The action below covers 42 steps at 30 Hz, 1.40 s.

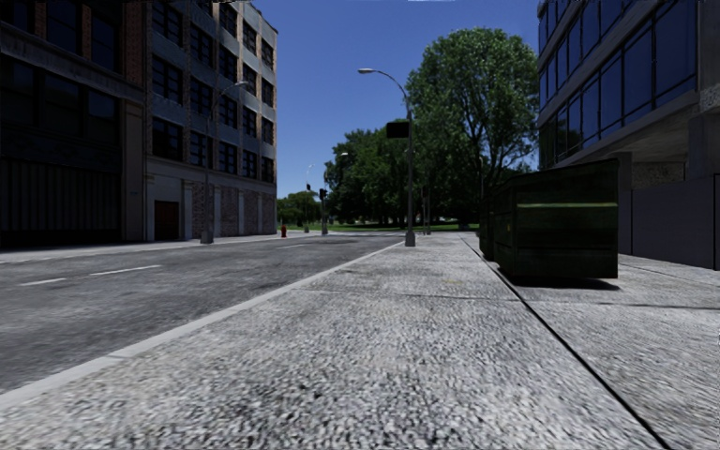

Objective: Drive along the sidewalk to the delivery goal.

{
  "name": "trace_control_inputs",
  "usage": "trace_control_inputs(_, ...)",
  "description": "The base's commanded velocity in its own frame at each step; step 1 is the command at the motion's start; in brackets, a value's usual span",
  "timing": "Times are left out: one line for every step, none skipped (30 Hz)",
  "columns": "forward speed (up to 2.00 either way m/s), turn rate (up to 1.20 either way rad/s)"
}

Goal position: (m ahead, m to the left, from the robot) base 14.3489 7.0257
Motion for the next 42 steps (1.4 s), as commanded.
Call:
trace_control_inputs(2.00, -0.53)
trace_control_inputs(2.00, -0.53)
trace_control_inputs(2.00, -0.53)
trace_control_inputs(2.00, -0.53)
trace_control_inputs(2.00, -0.53)
trace_control_inputs(2.00, -0.53)
trace_control_inputs(2.00, -0.53)
trace_control_inputs(2.00, -0.53)
trace_control_inputs(2.00, -0.53)
trace_control_inputs(2.00, -0.53)
trace_control_inputs(2.00, -0.47)
trace_control_inputs(2.00, -0.47)
trace_control_inputs(2.00, -0.44)
trace_control_inputs(2.00, -0.41)
trace_control_inputs(2.00, -0.37)
trace_control_inputs(2.00, -0.37)
trace_control_inputs(2.00, -0.37)
trace_control_inputs(2.00, -0.37)
trace_control_inputs(2.00, -0.33)
trace_control_inputs(2.00, -0.18)
trace_control_inputs(2.00, -0.18)
trace_control_inputs(2.00, 0.00)
trace_control_inputs(2.00, 0.00)
trace_control_inputs(2.00, 0.00)
trace_control_inputs(2.00, 0.00)
trace_control_inputs(2.00, 0.00)
trace_control_inputs(2.00, 0.00)
trace_control_inputs(2.00, 0.00)
trace_control_inputs(2.00, 0.00)
trace_control_inputs(2.00, 0.00)
trace_control_inputs(2.00, 0.00)
trace_control_inputs(2.00, 0.00)
trace_control_inputs(2.00, 0.00)
trace_control_inputs(2.00, 0.00)
trace_control_inputs(2.00, 0.00)
trace_control_inputs(2.00, 0.00)
trace_control_inputs(2.00, 0.00)
trace_control_inputs(2.00, 0.00)
trace_control_inputs(2.00, 0.00)
trace_control_inputs(2.00, 0.00)
trace_control_inputs(2.00, 0.00)
trace_control_inputs(2.00, 0.00)
